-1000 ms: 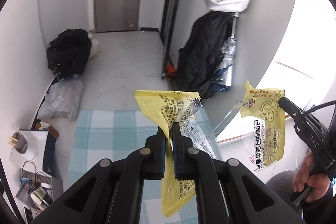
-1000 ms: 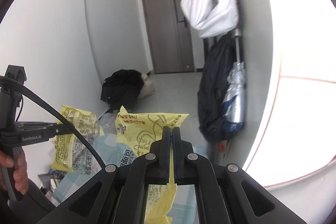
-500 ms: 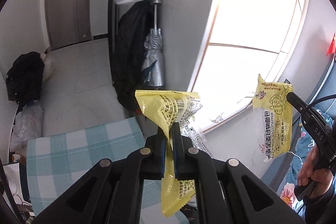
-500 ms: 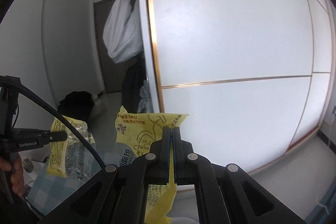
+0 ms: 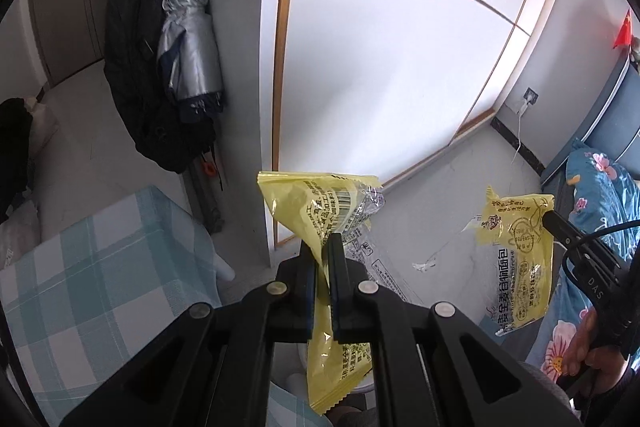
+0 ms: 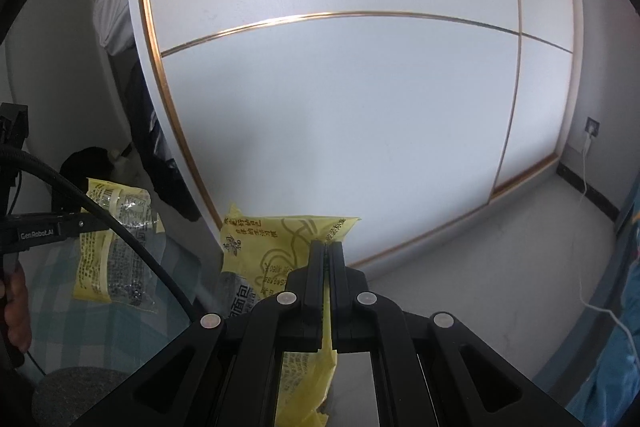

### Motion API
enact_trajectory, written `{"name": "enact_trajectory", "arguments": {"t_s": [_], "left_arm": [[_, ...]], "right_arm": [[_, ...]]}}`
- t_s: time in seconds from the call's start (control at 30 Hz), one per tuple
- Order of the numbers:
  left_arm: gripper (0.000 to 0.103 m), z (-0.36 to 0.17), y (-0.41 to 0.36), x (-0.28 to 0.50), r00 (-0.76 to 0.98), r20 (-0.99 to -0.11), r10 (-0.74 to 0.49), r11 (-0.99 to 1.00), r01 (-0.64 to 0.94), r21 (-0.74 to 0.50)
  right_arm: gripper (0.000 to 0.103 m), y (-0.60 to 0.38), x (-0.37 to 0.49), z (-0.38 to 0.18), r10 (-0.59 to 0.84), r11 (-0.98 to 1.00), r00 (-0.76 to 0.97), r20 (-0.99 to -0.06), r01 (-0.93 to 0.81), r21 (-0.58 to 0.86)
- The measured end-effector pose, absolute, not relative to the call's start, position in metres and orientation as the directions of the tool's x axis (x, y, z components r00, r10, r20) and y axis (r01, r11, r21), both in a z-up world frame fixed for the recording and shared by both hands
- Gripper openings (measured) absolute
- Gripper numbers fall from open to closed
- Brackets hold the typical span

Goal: Collect trash
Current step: 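Lift and carry both yellow wrappers with both tools over the white bin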

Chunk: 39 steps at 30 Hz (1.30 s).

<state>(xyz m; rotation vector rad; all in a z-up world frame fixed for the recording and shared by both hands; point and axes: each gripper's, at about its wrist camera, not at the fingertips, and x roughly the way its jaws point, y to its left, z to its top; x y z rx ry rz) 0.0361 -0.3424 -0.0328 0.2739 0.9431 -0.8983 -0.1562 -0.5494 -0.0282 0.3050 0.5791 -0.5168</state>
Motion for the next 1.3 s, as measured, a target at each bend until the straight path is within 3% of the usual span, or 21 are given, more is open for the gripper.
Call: {"name": "enact_trajectory", "arguments": {"t_s": [0.27, 0.73, 1.0, 1.3], "left_arm": [[0.002, -0.090, -0.368, 0.039, 0.204, -0.862, -0.465, 0.602, 0.787, -0.138], [0.002, -0.156, -0.432, -0.002, 0.035, -0.967, -0.252, 0.419, 0.905, -0.077], [0.002, -0.198, -0.447, -0.010, -0.059, -0.996, -0.062, 0.386, 0.919, -0.078], [0.003, -0.214, -0.447, -0.006, -0.104, -0.994, 0.043, 0.429, 0.900, -0.076]], "right_arm": [[0.002, -0.563, -0.153, -0.092, -0.326, 0.814, 0.627, -0.707, 0.567, 0.127], [0.002, -0.570, -0.142, -0.203, -0.118, 0.702, 0.509, -0.853, 0.650, 0.291], [0.002, -0.564, -0.135, -0.242, -0.066, 0.670, 0.423, -0.904, 0.690, 0.274], [0.003, -0.561, -0.123, -0.259, -0.013, 0.641, 0.361, -0.933, 0.719, 0.269]]}}
